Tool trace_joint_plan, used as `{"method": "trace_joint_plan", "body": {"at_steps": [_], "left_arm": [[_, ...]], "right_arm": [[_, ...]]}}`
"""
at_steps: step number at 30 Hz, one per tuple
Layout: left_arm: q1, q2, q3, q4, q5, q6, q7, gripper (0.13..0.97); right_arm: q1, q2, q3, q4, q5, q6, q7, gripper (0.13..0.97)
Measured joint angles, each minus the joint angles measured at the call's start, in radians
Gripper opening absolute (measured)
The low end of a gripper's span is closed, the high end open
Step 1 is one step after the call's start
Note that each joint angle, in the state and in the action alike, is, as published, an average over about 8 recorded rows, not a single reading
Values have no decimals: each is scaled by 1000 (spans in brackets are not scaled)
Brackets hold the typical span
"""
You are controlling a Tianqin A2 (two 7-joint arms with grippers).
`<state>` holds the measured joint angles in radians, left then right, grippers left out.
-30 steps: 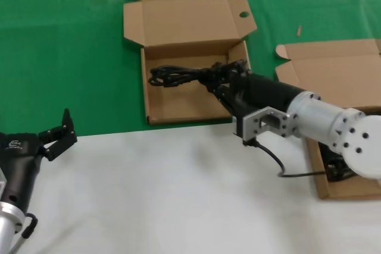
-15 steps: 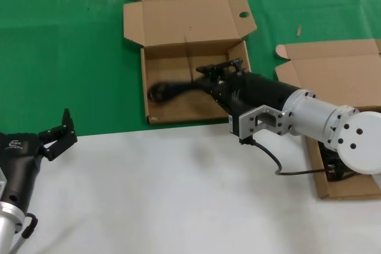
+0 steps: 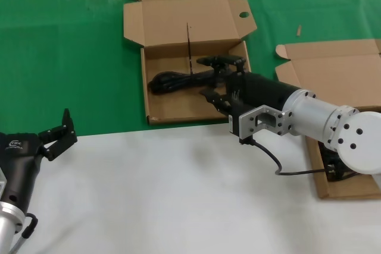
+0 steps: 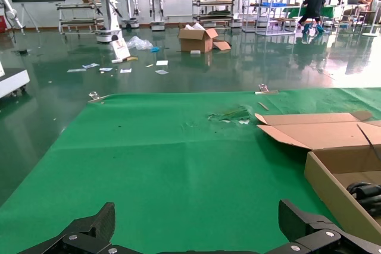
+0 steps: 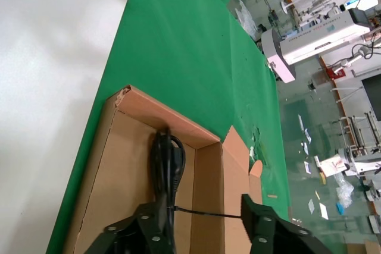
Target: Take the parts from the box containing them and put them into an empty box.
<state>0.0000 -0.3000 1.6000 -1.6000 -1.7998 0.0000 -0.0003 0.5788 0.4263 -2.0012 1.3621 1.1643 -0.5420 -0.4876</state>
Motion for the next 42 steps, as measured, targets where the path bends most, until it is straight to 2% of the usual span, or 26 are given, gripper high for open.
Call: {"method": "trace_joint_plan", "body": {"at_steps": [4, 8, 16, 17, 25, 34, 42], "left_arm": [[0, 0, 0, 0, 0, 0, 0, 966], [0, 0, 0, 0, 0, 0, 0, 966], [0, 0, 0, 0, 0, 0, 0, 966], [0, 0, 0, 0, 0, 0, 0, 966], [0, 0, 0, 0, 0, 0, 0, 966], [0, 0, 0, 0, 0, 0, 0, 966], [0, 0, 0, 0, 0, 0, 0, 966]], "right_arm": [[0, 0, 0, 0, 0, 0, 0, 473], [0, 0, 0, 0, 0, 0, 0, 473], [0, 0, 0, 0, 0, 0, 0, 683], [0, 0, 0, 0, 0, 0, 0, 683], [0, 0, 0, 0, 0, 0, 0, 843], [0, 0, 0, 0, 0, 0, 0, 937], [-12, -3, 8, 5, 13, 11, 10, 962]]}}
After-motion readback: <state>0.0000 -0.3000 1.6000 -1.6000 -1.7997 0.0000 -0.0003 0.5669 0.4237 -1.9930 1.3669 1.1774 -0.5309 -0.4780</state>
